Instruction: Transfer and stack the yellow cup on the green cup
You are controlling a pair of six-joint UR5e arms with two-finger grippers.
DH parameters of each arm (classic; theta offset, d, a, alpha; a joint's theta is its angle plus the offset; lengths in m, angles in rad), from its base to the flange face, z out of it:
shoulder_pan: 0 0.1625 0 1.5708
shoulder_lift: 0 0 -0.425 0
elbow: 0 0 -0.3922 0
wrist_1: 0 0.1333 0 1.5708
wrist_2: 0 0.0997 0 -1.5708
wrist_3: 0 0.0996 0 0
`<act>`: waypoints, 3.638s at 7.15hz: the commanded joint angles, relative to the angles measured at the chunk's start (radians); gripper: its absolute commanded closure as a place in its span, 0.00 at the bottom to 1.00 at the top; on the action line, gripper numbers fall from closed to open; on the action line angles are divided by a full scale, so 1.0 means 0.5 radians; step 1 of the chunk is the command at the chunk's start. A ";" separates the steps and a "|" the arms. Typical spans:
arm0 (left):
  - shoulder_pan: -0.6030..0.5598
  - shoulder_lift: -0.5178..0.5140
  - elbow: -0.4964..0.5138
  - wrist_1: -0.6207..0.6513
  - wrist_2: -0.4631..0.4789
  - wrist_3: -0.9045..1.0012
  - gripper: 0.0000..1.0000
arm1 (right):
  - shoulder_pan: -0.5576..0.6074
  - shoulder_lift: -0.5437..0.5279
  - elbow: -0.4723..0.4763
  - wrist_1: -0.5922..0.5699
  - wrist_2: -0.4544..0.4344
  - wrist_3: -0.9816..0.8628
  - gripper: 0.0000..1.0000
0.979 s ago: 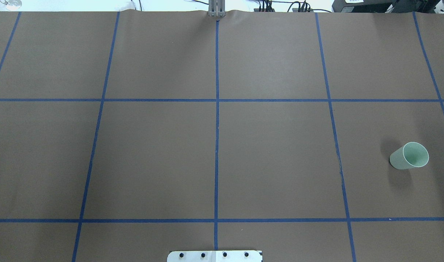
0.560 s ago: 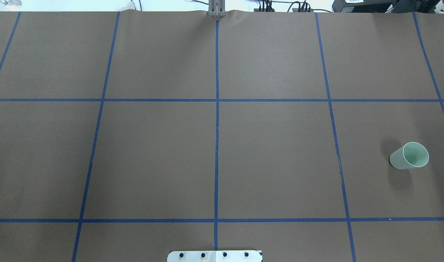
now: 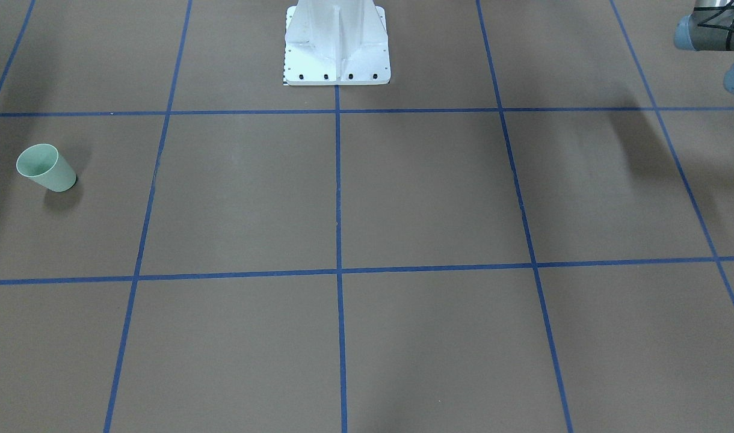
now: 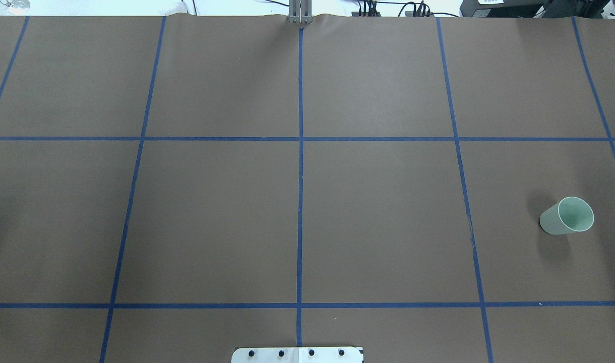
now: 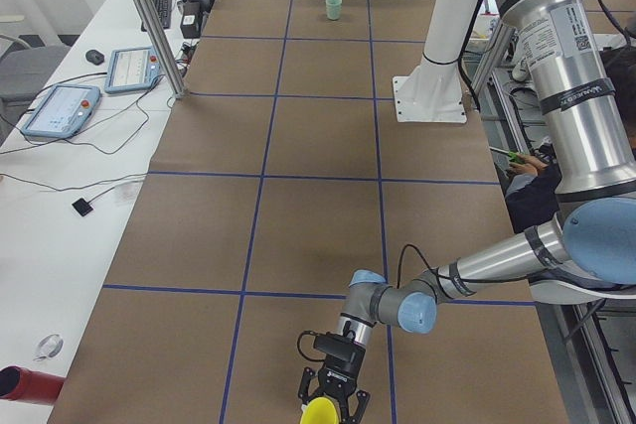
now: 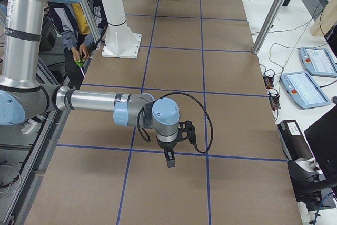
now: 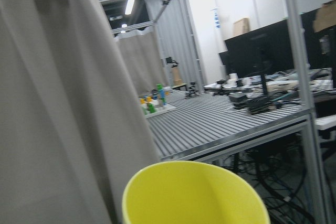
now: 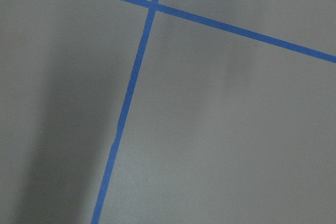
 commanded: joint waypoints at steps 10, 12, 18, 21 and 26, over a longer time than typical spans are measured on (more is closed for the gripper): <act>0.011 -0.525 0.012 -3.015 -1.860 1.934 0.64 | 0.006 0.033 0.176 0.127 0.182 0.165 0.00; 0.008 -0.673 -0.177 -3.062 -1.967 2.041 0.74 | 0.006 0.094 0.189 0.124 0.294 0.226 0.00; 0.109 -1.167 -0.413 -2.263 -2.620 2.152 1.00 | -0.401 0.615 0.278 0.121 0.642 0.991 0.00; 0.121 -1.284 -0.390 -2.148 -2.608 2.238 1.00 | -0.839 1.099 0.318 0.121 0.615 1.837 0.00; 0.173 -1.677 -0.031 -2.148 -2.550 2.817 1.00 | -1.594 1.683 0.309 0.124 0.112 2.848 0.00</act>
